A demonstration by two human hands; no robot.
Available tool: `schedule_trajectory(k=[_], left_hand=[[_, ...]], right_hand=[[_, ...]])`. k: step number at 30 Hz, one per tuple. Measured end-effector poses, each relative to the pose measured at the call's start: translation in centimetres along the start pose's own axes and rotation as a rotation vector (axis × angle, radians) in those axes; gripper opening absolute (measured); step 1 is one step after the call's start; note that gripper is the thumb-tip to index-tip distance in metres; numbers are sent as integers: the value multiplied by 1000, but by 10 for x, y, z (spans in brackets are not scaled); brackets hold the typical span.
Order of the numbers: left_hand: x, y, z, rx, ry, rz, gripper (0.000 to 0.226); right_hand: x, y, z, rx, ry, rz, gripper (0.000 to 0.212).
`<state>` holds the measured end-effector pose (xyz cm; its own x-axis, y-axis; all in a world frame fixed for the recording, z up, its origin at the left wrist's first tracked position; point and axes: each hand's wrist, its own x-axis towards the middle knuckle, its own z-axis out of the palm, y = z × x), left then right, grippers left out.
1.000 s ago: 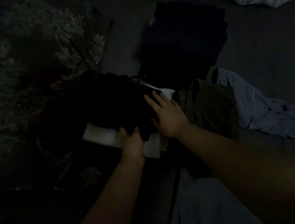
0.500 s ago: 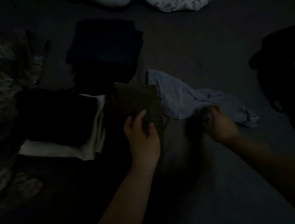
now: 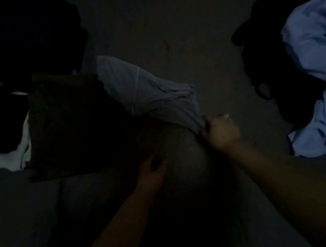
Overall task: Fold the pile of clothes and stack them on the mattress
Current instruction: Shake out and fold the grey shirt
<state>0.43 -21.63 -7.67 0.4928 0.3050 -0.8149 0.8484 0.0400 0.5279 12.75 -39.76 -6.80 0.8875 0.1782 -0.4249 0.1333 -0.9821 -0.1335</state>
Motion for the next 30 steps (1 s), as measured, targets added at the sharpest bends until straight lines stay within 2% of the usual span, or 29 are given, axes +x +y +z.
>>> schedule_trajectory(k=[3, 6, 10, 12, 14, 17, 18, 20, 21, 23, 24, 25, 27, 30], left_hand=[[-14, 12, 19, -231, -96, -65, 47], [-23, 31, 35, -396, -177, -112, 40], [-14, 38, 45, -588, -67, -104, 56], [-12, 36, 49, -654, 64, -114, 75], [-16, 35, 50, -596, 106, -96, 71], [-30, 27, 44, -317, 48, 46, 37], [-38, 24, 41, -229, 29, 127, 30], [-53, 18, 33, -95, 3, 282, 26], [-57, 14, 28, -40, -2, 341, 28], [-62, 13, 17, -14, -1, 351, 18], [-64, 14, 9, -20, -4, 330, 13], [-62, 13, 0, -17, -4, 323, 19], [-58, 13, -15, 1, 27, 332, 32], [-54, 13, -24, 4, 19, 330, 20]], right_hand=[[-66, 10, 19, 51, 106, -131, 32], [-123, 28, 29, 93, 100, -133, 38], [-171, 66, 41, 114, -66, 108, 46], [-178, 80, 44, 65, -94, 137, 55], [-173, 80, 36, -20, -69, 142, 62], [-150, 64, 24, 157, 14, 165, 76], [-139, 56, 22, 264, 67, 126, 80], [-118, 36, 20, 341, 56, -48, 82], [-108, 25, 23, 322, 36, -168, 77], [-94, 5, 27, 312, 46, -275, 43], [-88, -2, 25, 372, 50, -235, 27], [-84, -7, 18, 493, 26, -156, 20], [-75, -8, -2, 793, 23, 27, 19], [-65, -2, -58, 975, 166, 156, 24]])
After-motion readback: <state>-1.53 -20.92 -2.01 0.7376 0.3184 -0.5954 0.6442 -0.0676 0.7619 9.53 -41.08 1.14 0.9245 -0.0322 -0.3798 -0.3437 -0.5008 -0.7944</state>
